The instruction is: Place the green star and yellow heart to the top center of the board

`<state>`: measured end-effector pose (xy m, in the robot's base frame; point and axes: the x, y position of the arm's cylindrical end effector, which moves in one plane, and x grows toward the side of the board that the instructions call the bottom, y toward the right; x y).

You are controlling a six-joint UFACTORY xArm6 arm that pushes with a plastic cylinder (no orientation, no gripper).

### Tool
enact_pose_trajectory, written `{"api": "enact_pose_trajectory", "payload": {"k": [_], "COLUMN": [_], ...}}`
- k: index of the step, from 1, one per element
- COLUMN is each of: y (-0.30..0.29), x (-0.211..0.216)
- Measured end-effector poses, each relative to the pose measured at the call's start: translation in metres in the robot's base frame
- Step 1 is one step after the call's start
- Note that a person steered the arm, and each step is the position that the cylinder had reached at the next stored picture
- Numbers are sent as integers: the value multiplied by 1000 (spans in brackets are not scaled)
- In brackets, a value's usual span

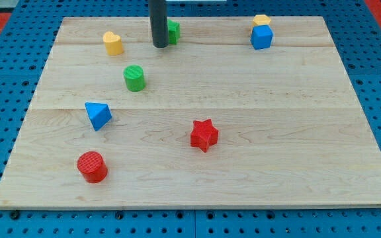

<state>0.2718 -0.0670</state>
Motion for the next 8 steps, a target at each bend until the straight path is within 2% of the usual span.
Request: {"api": "enact_pose_trajectory", "payload": {"k": [1,2,3,4,5,6,7,8], "y": [19,-9,-70,-115,-113,-99,-120,-90], "x": [-16,19,65,49,19,13,-6,-22]}}
